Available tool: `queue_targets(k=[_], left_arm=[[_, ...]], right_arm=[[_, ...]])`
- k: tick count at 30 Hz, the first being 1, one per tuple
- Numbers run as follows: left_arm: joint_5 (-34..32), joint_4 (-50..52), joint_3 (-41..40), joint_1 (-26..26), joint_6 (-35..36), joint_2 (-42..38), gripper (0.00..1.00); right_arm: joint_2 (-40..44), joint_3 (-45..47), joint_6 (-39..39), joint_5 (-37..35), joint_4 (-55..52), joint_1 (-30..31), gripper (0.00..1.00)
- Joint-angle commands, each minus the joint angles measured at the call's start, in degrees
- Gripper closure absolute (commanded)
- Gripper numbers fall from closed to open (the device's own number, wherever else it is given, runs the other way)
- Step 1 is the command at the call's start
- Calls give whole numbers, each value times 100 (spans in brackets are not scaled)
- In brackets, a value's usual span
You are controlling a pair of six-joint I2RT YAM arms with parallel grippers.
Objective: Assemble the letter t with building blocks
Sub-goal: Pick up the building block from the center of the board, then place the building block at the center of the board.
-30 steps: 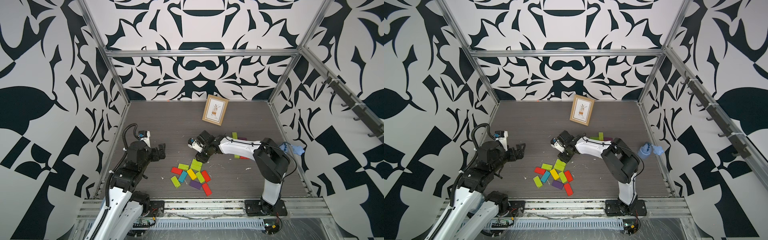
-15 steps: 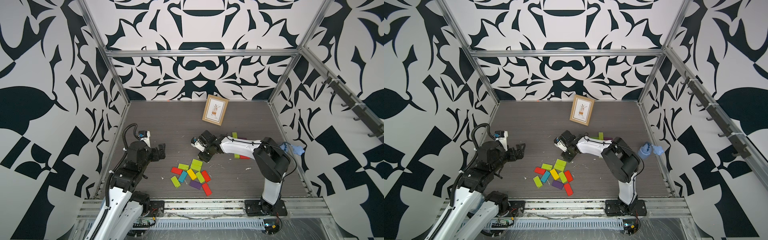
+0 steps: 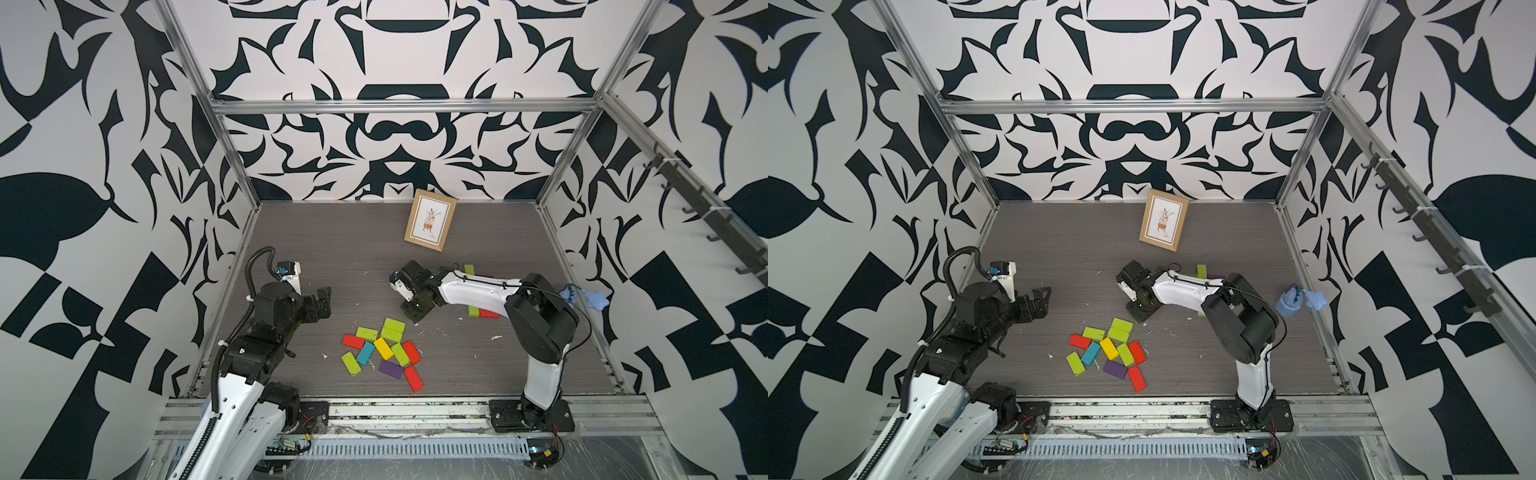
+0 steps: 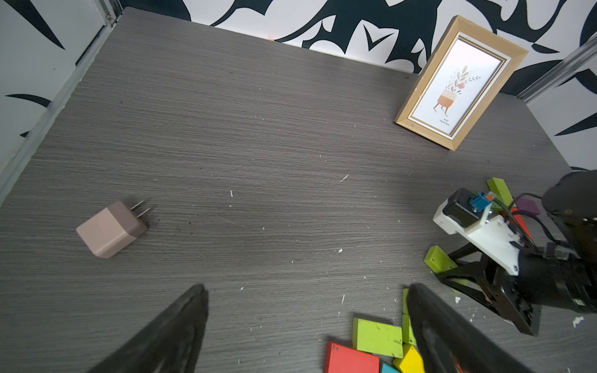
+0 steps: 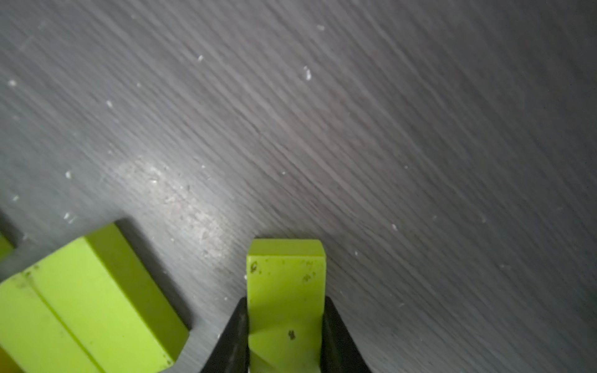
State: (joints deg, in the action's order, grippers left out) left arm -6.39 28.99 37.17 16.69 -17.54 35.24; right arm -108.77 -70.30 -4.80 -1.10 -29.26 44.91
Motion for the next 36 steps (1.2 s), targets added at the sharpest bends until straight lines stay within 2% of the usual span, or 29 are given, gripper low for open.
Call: queue_targets(k=[1, 4, 8, 14, 21, 24, 28, 36], left_arm=[[56, 23, 87, 1, 29, 32, 0], [94, -25, 71, 1, 21, 34, 0], [109, -39, 51, 1, 9, 0, 0], [114, -67, 24, 1, -4, -18, 0], [154, -89, 25, 1, -7, -20, 0], [165, -83, 34, 1, 0, 3, 0], [190, -107, 16, 1, -6, 9, 0], [204, -122, 17, 1, 3, 17, 0]], right_arm=[[66, -351, -706, -640, -73, 26, 100], [127, -464, -925, -1383, 231, 23, 100], [98, -680, -1149, -1936, 420, 10, 100], [-446, -1525, -1179, -1821, 92, -82, 100], [-806, -1986, -1999, -2130, 181, -296, 100], [-992, -2203, -2275, -1973, 81, -428, 100], [-1372, -2644, -2676, -1381, -323, -719, 100], [-1773, -2996, -2851, -1243, -619, -873, 100]])
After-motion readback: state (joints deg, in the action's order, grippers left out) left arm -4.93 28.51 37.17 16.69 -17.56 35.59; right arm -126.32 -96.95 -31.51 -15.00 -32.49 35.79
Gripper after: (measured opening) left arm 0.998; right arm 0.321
